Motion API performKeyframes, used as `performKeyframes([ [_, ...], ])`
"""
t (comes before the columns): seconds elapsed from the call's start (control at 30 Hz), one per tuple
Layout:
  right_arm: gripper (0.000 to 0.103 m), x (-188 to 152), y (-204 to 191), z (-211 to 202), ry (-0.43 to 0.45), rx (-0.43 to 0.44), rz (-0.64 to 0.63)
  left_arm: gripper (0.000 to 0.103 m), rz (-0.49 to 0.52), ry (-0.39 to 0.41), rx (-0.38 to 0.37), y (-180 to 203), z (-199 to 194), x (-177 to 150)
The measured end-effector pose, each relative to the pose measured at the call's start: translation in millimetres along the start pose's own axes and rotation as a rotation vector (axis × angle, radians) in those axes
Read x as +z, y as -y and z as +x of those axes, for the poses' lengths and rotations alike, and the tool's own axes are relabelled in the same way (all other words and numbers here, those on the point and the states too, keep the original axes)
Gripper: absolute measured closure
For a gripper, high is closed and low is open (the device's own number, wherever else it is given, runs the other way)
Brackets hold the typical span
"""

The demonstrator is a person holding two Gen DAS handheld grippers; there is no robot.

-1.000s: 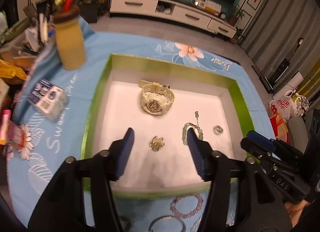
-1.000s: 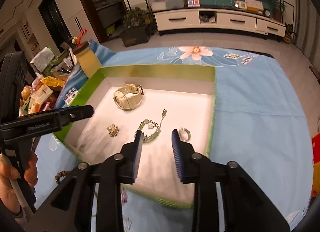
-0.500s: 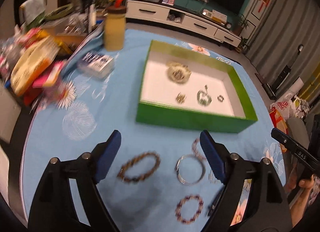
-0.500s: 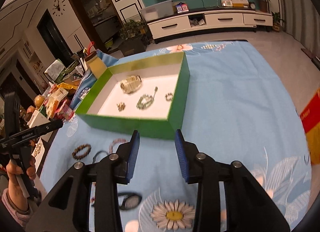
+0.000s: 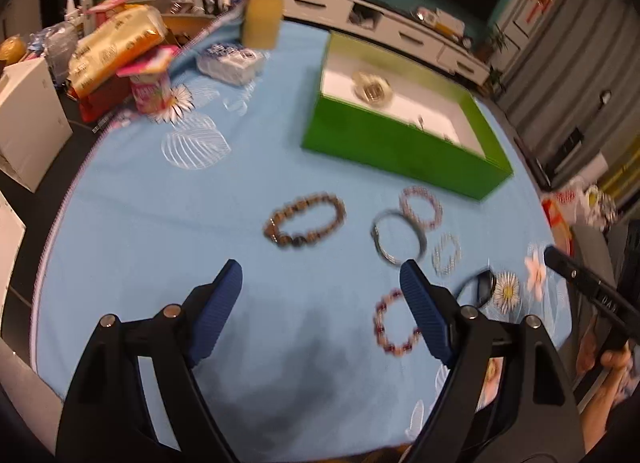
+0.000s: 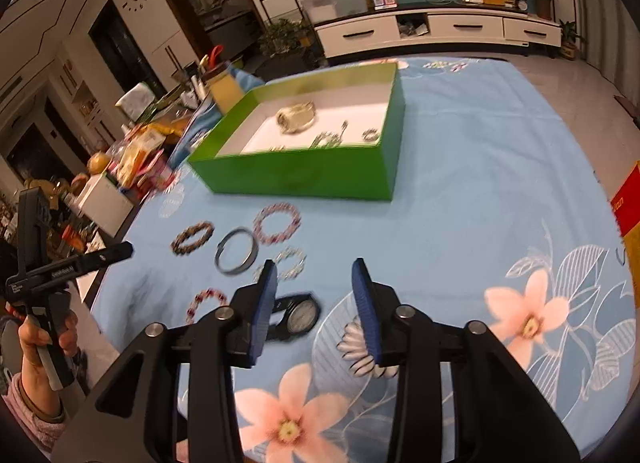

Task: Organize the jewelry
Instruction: 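Withdraw both open tools from the box toward the remaining jewelry, then grasp the black watch with right tool while left grasps the red-and-white bead bracelet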

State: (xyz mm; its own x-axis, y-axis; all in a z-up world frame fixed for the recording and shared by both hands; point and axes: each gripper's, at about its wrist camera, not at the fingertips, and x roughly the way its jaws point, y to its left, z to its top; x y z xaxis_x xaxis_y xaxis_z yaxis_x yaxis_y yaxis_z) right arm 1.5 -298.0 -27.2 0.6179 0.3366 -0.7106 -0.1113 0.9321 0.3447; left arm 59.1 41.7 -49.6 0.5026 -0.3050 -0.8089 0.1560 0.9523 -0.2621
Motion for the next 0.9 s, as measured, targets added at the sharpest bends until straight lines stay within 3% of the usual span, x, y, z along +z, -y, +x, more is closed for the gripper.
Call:
performKeyframes([
  [0.23,0.059,-31,-20,18,-0.081,-0.008,-0.008,0.021,0.076,-0.050,-0.011,24,16,-22],
  [0.4,0.055,-52,-24,32,-0.136,-0.002,0.062,0.021,0.148,-0.062,-0.001,41,27,-33],
  [0.67,0.052,-58,-28,53,-0.164,0.016,0.211,0.021,0.264,-0.032,0.098,57,46,-43],
  [0.77,0.050,-56,-31,61,-0.154,0.007,0.256,0.029,0.285,-0.036,0.108,60,55,-45],
  [0.83,0.050,-54,-33,65,-0.148,-0.007,0.255,0.043,0.299,-0.044,0.122,60,61,-46],
  [0.9,0.050,-52,-37,67,-0.129,-0.056,0.216,0.046,0.312,-0.039,0.131,61,64,-47],
])
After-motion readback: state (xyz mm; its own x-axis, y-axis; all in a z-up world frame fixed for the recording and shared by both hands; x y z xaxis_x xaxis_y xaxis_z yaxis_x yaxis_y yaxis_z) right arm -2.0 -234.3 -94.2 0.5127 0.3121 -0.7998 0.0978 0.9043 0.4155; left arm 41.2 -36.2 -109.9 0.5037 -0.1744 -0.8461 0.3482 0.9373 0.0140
